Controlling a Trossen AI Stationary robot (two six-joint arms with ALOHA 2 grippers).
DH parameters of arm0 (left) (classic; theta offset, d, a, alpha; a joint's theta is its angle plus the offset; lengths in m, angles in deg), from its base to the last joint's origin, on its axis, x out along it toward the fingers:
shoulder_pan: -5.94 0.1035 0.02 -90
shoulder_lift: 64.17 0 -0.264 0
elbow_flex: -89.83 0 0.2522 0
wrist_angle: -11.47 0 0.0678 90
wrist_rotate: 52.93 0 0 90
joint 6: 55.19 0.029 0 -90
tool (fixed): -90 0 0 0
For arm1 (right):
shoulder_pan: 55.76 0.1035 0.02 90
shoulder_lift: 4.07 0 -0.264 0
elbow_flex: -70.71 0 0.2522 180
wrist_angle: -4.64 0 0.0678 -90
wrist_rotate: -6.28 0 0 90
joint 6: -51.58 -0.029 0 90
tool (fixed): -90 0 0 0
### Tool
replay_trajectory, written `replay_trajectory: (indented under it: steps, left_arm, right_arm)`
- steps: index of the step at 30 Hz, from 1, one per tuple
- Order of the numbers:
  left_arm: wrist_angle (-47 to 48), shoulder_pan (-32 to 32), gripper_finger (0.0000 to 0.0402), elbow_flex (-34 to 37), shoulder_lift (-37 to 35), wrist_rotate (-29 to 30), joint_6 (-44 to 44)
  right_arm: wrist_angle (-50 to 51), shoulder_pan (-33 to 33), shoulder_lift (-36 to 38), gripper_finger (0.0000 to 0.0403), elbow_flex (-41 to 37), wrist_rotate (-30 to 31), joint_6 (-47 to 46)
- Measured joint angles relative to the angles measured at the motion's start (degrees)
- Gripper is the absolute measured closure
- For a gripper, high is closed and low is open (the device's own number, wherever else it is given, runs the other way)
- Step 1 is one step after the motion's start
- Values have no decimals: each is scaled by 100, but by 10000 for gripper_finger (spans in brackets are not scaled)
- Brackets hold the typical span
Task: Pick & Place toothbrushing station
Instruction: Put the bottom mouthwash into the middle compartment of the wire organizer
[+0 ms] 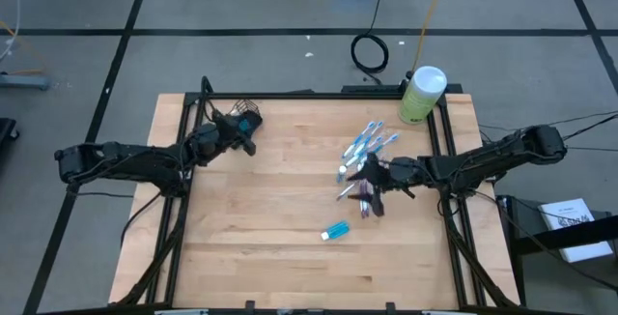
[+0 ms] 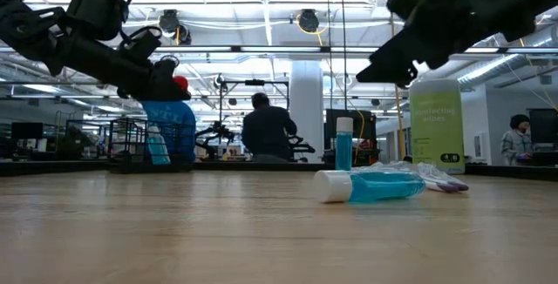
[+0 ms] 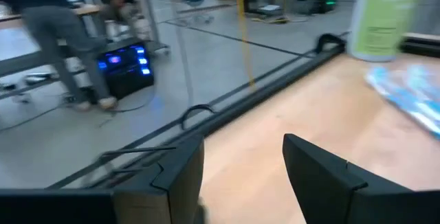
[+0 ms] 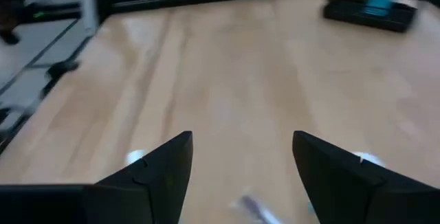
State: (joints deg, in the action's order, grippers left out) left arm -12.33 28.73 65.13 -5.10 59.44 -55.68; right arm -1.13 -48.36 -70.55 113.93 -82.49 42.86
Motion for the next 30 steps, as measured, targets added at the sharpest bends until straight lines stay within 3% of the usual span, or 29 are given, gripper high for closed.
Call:
replay_trajectory:
  steps: [7,16,30]
  left_arm:
    - [-1,-390,195,0,0,-28,-210]
    - [4,-765,195,-4,20,-26,-403]
    - [55,-1029,195,-4,17,19,-476]
  right_arm:
    - [-740,744,-1001,161,102,147,61]
    - [-680,1202,-2664,161,773,-93,332]
    - [-487,1293,-3463,162,987,162,494]
